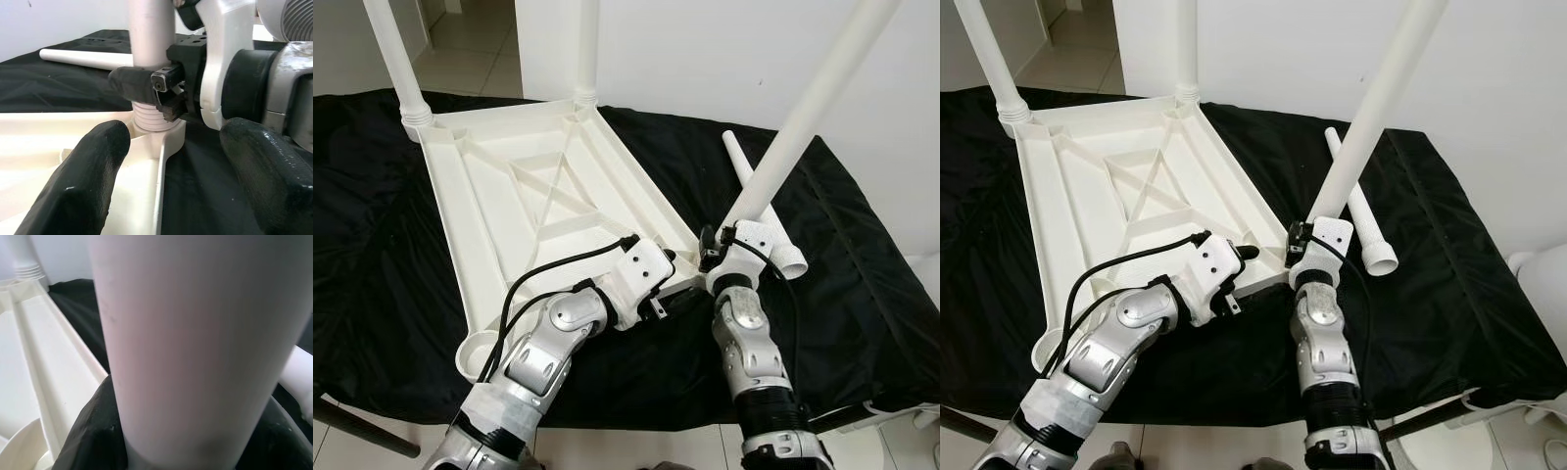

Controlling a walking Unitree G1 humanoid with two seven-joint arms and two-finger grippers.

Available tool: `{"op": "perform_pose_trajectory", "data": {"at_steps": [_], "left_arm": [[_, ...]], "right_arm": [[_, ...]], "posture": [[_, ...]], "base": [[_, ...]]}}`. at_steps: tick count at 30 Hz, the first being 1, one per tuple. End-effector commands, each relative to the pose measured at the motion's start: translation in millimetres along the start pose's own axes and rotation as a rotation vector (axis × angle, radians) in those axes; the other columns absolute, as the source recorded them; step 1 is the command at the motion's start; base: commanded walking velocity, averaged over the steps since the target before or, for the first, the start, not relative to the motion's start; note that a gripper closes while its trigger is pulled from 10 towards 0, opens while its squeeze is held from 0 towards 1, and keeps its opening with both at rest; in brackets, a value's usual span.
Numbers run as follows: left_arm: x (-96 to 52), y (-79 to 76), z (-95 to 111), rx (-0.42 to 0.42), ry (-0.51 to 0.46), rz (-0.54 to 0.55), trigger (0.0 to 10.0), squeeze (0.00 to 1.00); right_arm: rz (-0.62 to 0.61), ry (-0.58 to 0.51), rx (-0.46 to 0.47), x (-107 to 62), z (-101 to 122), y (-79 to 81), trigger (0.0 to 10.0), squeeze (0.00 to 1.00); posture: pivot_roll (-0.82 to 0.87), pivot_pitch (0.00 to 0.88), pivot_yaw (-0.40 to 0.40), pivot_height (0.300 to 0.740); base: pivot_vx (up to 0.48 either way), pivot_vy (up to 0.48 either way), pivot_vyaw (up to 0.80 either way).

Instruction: Building children table

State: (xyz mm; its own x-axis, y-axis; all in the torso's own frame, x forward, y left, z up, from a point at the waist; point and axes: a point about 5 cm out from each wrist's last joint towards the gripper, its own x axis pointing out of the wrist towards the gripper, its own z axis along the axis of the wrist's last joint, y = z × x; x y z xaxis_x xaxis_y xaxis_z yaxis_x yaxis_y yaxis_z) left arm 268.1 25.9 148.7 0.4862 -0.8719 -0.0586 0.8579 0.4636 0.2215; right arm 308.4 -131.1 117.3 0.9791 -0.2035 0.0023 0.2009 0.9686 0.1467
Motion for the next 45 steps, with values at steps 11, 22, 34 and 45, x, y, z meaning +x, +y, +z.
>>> {"op": "perform_pose_trajectory", "data": {"at_steps": [11, 22, 34, 45], "left_arm": [[1.4, -4.3, 0, 0.008, 0.002, -0.007, 10.0, 0.00], [1.7, -3.3, 1, 0.012, 0.002, -0.010, 10.0, 0.00], [2.2, -8.2, -3, 0.007, 0.022, -0.049, 10.0, 0.00], [2.6, -12.1, -13, -0.001, 0.081, -0.070, 10.0, 0.00]], "right_arm": [[0.063, -0.007, -0.006, -7.0, -4, -12.2, 10.0, 1.00], [0.213, -0.031, -0.033, -5.2, 2, -35.2, 10.0, 0.00], [0.584, -0.029, -0.174, 13.7, 9, -44.8, 10.0, 0.00], [0.720, 0.015, -0.245, 30.3, 7, -41.3, 0.8, 0.00]], "posture": [[0.05, 0.000, -0.101, 0.740], [0.05, 0.000, -0.094, 0.740], [0.04, 0.000, -0.078, 0.740], [0.07, 0.000, -0.086, 0.740]], "base": [[0.000, 0.000, 0.00], [0.000, 0.000, 0.00], [0.000, 0.000, 0.00], [0.000, 0.000, 0.00]]}}
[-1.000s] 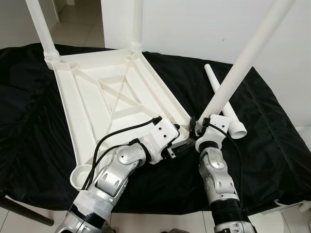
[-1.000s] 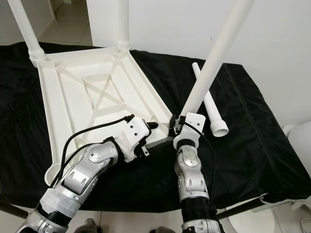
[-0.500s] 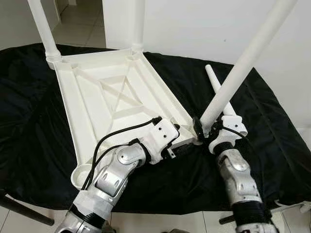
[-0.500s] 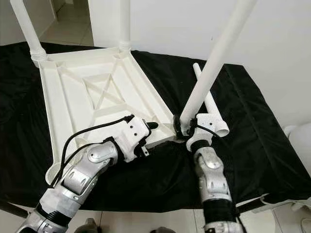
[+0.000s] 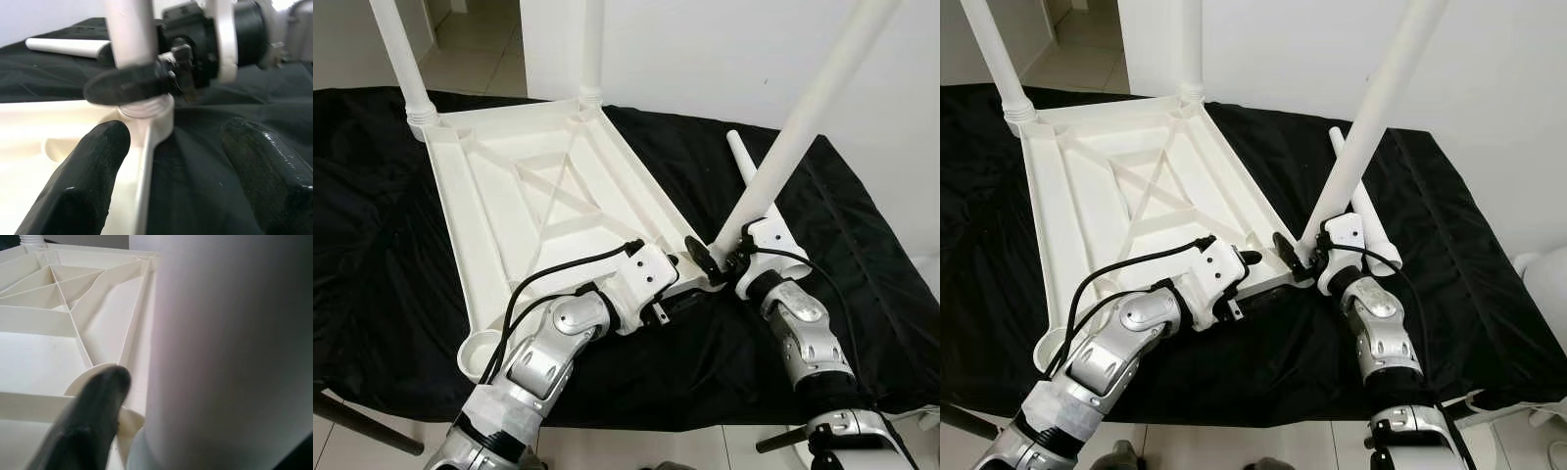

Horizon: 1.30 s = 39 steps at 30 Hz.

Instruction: Building children table

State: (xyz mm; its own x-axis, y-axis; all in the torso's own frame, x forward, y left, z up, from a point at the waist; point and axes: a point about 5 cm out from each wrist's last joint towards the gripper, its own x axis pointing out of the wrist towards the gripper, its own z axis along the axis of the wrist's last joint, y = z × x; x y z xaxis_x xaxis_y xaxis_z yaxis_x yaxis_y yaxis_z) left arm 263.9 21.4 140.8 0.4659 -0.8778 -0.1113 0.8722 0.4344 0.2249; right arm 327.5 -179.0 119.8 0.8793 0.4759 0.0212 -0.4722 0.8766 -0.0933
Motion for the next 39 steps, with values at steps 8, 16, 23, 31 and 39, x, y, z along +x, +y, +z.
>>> {"op": "perform_pose_trajectory", "data": {"at_steps": [8, 16, 23, 31, 39], "left_arm": [[0.8, -4.8, -12, -0.017, 0.040, -0.019, 10.0, 0.00], [1.3, -5.3, -12, -0.019, 0.042, -0.020, 10.0, 0.00], [1.5, -2.7, -12, -0.014, 0.041, -0.017, 10.0, 0.00], [0.9, 3.8, -12, -0.009, 0.042, 0.007, 10.0, 0.00], [-0.7, 3.8, -12, -0.013, 0.039, 0.013, 10.0, 0.00]], "right_arm": [[0.006, 0.034, 0.071, -0.1, -12, -3.0, 0.0, 0.00], [-0.107, 0.067, 0.145, -4.2, -28, 3.3, 10.0, 0.00], [-0.272, 0.082, 0.111, -2.2, -34, 11.2, 10.0, 0.00], [-0.504, 0.034, 0.138, 2.7, -23, 28.5, 10.0, 0.00], [-0.691, 0.029, 0.161, 1.7, -19, 31.1, 10.0, 0.00]], "posture": [[0.07, 0.000, -0.091, 0.740], [0.06, 0.000, -0.081, 0.740], [0.06, 0.000, -0.078, 0.740], [0.07, 0.000, -0.092, 0.740], [0.07, 0.000, -0.102, 0.740]], "base": [[0.000, 0.000, 0.00], [0.000, 0.000, 0.00], [0.000, 0.000, 0.00], [0.000, 0.000, 0.00], [0.000, 0.000, 0.00]]}}
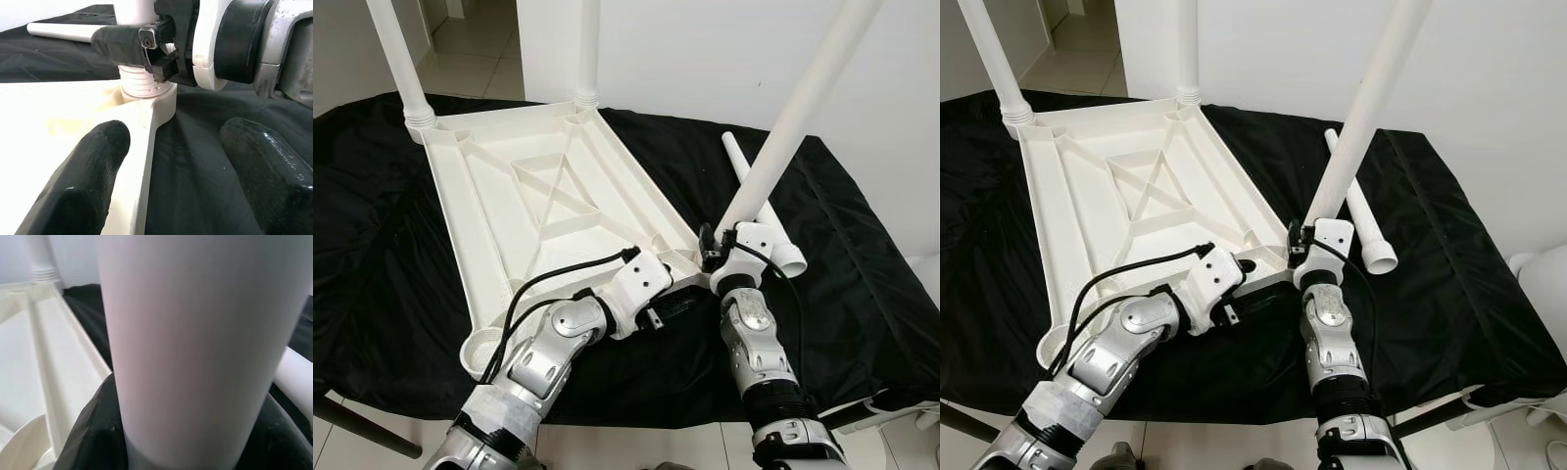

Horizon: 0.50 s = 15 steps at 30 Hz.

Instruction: Building children table

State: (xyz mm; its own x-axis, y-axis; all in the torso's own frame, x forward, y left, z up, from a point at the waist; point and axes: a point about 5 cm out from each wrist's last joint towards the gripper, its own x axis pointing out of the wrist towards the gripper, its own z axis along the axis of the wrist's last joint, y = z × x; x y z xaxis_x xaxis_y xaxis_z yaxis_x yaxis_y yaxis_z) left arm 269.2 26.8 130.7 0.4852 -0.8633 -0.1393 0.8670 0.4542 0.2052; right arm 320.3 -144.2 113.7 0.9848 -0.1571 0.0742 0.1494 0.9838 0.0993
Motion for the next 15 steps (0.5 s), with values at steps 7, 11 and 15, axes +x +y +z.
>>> {"op": "perform_pose_trajectory", "data": {"at_steps": [7, 11, 15], "left_arm": [[2.6, -2.8, 0, 0.010, -0.003, -0.009, 10.0, 0.00], [3.2, -2.6, 1, 0.012, -0.006, -0.011, 10.0, 0.00], [2.8, -1.8, 1, 0.014, -0.007, -0.010, 10.0, 0.00]], "right_arm": [[-0.029, 0.020, 0.005, -5.9, -2, 6.9, 10.0, 0.00], [-0.013, 0.007, 0.010, -8.3, 0, 7.9, 10.0, 1.00], [-0.003, -0.002, 0.013, -10.7, 1, 9.1, 10.0, 1.00]], "posture": [[0.07, 0.000, -0.106, 0.740], [0.07, 0.000, -0.106, 0.740], [0.07, 0.000, -0.106, 0.740]], "base": [[0.000, 0.000, 0.00], [0.000, 0.000, 0.00], [0.000, 0.000, 0.00]]}}
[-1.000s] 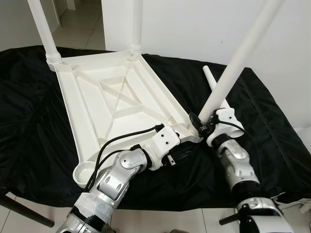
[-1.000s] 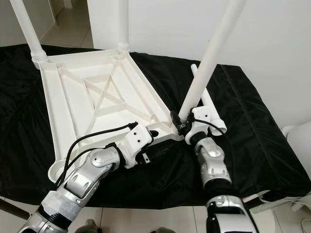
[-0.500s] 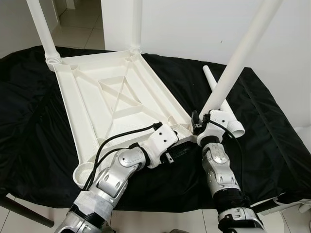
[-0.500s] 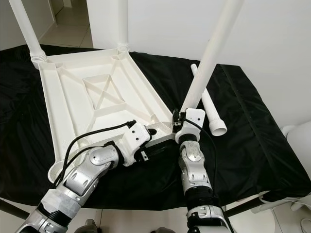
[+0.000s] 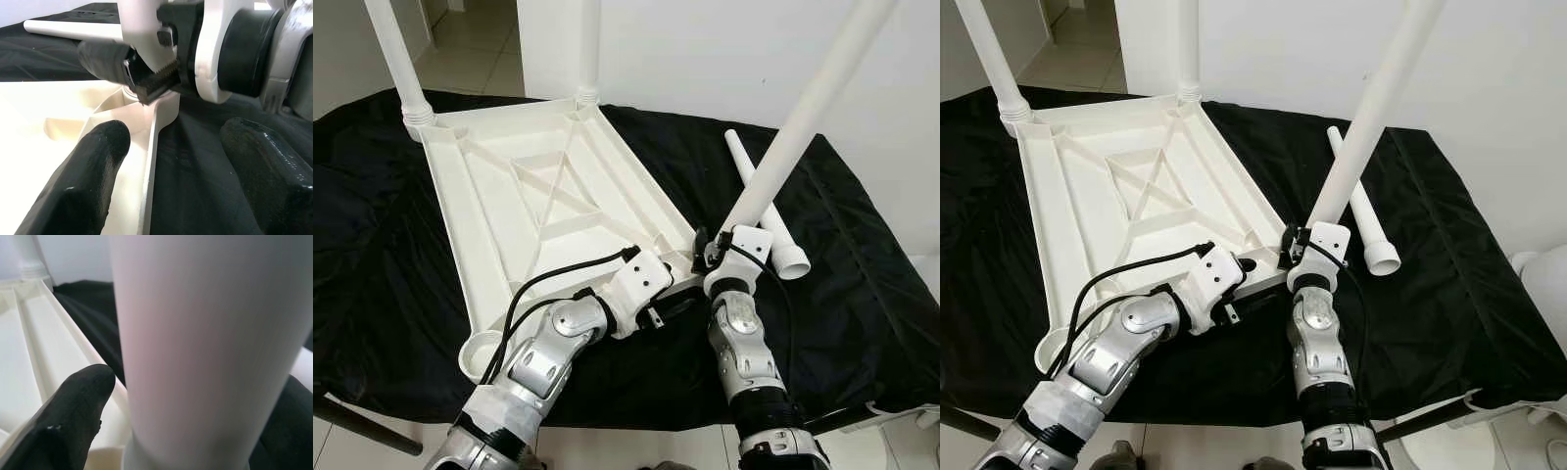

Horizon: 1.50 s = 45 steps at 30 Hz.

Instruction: Building children table

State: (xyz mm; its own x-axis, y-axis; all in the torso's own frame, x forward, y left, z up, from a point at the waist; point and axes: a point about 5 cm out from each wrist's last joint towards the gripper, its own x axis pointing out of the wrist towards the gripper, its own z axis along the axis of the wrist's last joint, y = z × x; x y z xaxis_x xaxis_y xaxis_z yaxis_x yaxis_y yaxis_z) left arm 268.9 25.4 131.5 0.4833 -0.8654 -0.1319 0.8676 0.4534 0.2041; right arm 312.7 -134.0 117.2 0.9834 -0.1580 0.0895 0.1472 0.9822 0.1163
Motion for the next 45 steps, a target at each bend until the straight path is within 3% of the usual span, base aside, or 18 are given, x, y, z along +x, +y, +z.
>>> {"op": "perform_pose_trajectory", "data": {"at_steps": [1, 4, 5, 12, 15, 18, 25, 26, 28, 29, 30, 31, 45], "left_arm": [[1.8, -1.1, 0, 0.016, 0.001, -0.008, 10.0, 0.00], [1.8, -1.4, 0, 0.016, 0.001, -0.008, 10.0, 0.00], [1.9, -1.5, 0, 0.016, 0.000, -0.008, 10.0, 0.00], [3.3, -0.3, 1, 0.027, -0.003, -0.015, 10.0, 0.00], [3.6, 0.2, 2, 0.030, -0.002, -0.018, 10.0, 0.00], [4.4, 2.4, 2, 0.038, -0.003, -0.018, 10.0, 0.00], [4.8, 7.1, 5, 0.051, -0.009, -0.005, 10.0, 0.00], [4.8, 7.4, 6, 0.053, -0.010, -0.003, 10.0, 0.00], [4.7, 7.7, 6, 0.054, -0.010, -0.001, 10.0, 0.00], [5.0, 8.0, 6, 0.055, -0.011, 0.001, 10.0, 0.00], [5.3, 8.3, 6, 0.056, -0.012, 0.002, 10.0, 0.00], [5.6, 8.6, 7, 0.056, -0.013, 0.004, 10.0, 0.00], [6.1, 7.7, 6, 0.056, -0.017, -0.001, 10.0, 0.00]], "right_arm": [[0.007, 0.008, -0.006, -2.2, -1, -2.1, 10.0, 1.00], [0.031, 0.005, -0.007, -2.1, 1, -5.3, 10.0, 1.00], [0.079, -0.001, -0.006, -1.0, 3, -8.1, 10.0, 0.00], [0.363, -0.001, -0.046, 12.5, 15, -30.1, 10.0, 0.00], [0.435, 0.012, -0.064, 15.1, 16, -32.1, 10.0, 0.00], [0.586, 0.055, -0.118, 18.9, 14, -31.8, 10.0, 0.00], [0.731, 0.126, -0.147, 20.9, 7, -31.3, 9.8, 0.00], [0.741, 0.138, -0.147, 21.4, 5, -32.2, 8.4, 0.00], [0.752, 0.150, -0.145, 21.9, 3, -33.2, 8.4, 0.00], [0.749, 0.162, -0.140, 21.6, 1, -34.4, 1.9, 0.00], [0.752, 0.169, -0.135, 21.7, 0, -35.6, 1.9, 0.00], [0.753, 0.175, -0.133, 21.6, -2, -36.8, 0.0, 0.00], [0.690, 0.208, -0.109, 12.2, -18, -46.6, 0.0, 0.00]], "posture": [[0.07, 0.000, -0.107, 0.740], [0.07, 0.000, -0.107, 0.740], [0.08, 0.000, -0.107, 0.740], [0.07, 0.000, -0.098, 0.740], [0.07, 0.000, -0.095, 0.740], [0.07, 0.000, -0.091, 0.740], [0.08, 0.000, -0.090, 0.740], [0.08, 0.000, -0.091, 0.740], [0.08, 0.000, -0.093, 0.740], [0.09, 0.000, -0.096, 0.740], [0.09, 0.000, -0.096, 0.740], [0.09, 0.000, -0.096, 0.740], [0.07, 0.000, -0.088, 0.740]], "base": [[0.000, 0.000, 0.00], [0.000, 0.000, 0.00], [0.000, 0.000, 0.00], [0.000, 0.000, 0.00], [0.000, 0.000, 0.00], [0.000, 0.000, 0.00], [0.000, 0.000, 0.00], [0.000, 0.000, 0.00], [0.000, 0.000, 0.00], [0.000, 0.000, 0.00], [0.000, 0.000, 0.00], [0.000, 0.000, 0.00], [0.000, 0.000, 0.00]]}}
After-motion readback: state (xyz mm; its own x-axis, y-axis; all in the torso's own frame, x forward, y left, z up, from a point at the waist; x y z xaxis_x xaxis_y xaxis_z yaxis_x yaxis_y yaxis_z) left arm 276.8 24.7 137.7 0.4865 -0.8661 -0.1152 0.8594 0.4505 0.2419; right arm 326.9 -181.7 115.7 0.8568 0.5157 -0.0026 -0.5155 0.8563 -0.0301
